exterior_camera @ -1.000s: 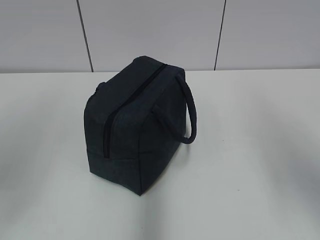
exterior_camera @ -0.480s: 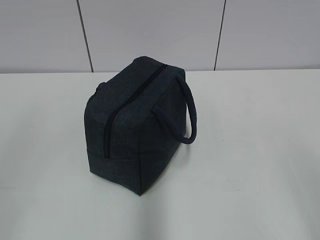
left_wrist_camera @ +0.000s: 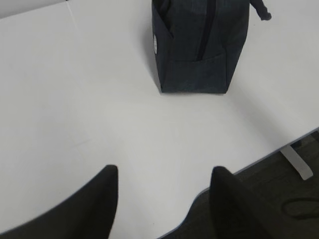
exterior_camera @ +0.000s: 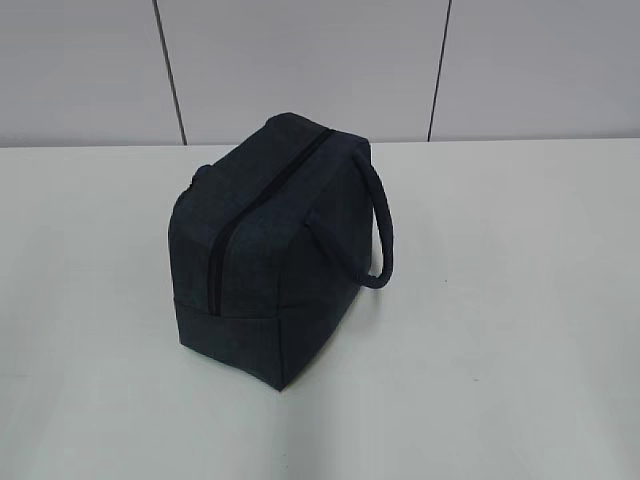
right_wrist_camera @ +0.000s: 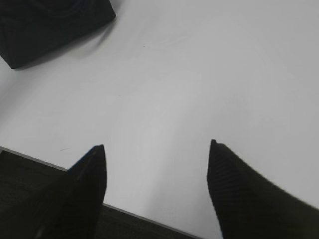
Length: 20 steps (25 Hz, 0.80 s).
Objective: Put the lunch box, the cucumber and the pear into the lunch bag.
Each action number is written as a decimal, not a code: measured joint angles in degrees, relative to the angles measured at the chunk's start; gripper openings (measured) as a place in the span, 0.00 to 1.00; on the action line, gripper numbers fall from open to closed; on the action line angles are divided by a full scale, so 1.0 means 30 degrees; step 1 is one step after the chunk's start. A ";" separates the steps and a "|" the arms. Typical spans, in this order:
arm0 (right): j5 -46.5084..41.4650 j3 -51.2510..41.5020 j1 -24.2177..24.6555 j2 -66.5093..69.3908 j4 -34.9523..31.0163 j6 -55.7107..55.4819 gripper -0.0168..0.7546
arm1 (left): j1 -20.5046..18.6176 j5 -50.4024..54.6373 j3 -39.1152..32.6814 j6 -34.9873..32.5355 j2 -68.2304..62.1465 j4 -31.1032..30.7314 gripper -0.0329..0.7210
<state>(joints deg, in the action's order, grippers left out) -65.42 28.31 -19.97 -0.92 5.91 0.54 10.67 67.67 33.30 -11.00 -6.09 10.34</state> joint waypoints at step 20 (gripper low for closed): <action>-0.0027 0.0000 0.0000 -0.0043 -0.0047 0.0071 0.67 | 0.0000 -0.0953 -0.0885 0.0000 0.2297 -0.0057 0.43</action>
<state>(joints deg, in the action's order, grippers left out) -65.50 28.31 -19.97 -1.05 5.77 0.75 10.67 64.81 30.64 -11.00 0.80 10.17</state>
